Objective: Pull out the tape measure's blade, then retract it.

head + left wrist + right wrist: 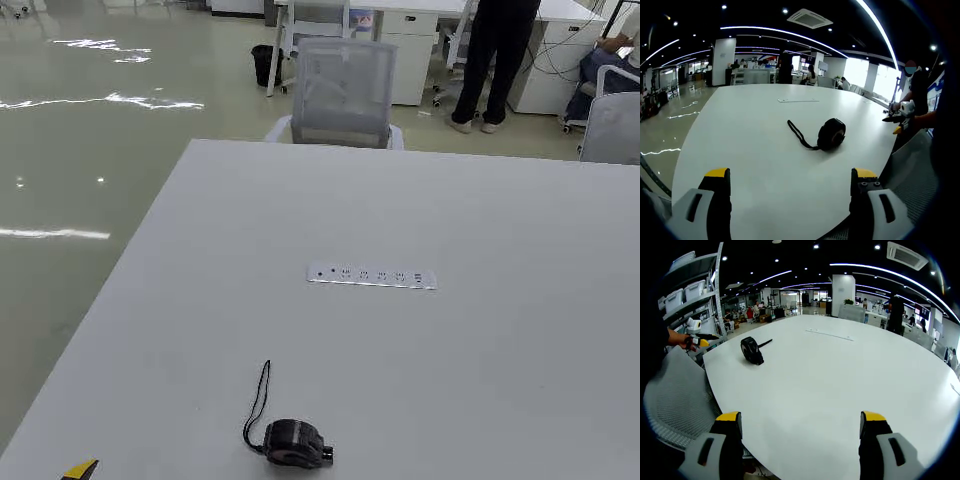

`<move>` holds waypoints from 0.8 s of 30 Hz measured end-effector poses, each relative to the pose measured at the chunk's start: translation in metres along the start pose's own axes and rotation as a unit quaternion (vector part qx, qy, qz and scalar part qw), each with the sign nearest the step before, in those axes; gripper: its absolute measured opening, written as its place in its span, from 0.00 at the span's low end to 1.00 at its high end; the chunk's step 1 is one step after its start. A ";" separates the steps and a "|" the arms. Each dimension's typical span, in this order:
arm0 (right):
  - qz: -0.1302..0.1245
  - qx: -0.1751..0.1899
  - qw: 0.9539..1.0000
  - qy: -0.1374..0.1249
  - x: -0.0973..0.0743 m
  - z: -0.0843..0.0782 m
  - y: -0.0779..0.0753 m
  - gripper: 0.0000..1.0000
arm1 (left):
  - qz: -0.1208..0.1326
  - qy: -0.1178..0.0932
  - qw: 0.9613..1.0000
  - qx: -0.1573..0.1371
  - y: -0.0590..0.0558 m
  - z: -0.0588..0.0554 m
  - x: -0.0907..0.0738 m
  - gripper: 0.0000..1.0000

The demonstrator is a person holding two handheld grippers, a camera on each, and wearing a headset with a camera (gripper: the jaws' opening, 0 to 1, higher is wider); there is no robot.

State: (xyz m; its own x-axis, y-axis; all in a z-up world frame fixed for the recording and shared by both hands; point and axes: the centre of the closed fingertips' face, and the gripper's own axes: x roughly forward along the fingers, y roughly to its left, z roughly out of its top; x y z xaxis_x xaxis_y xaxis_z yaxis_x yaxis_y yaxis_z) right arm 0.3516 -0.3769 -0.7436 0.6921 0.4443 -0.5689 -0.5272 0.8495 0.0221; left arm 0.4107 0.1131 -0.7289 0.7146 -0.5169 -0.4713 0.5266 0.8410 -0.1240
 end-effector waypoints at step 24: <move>0.020 -0.006 1.000 0.006 0.007 0.003 0.003 1.00 | -0.029 0.015 0.999 0.020 -0.009 0.002 0.018 0.99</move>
State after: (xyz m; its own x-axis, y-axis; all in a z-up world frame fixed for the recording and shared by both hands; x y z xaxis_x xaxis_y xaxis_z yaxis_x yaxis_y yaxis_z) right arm 0.3561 -0.3702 -0.7448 0.6648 0.4736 -0.5777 -0.5601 0.8277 0.0340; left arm 0.4196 0.0957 -0.7340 0.6681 -0.5592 -0.4908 0.5849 0.8024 -0.1181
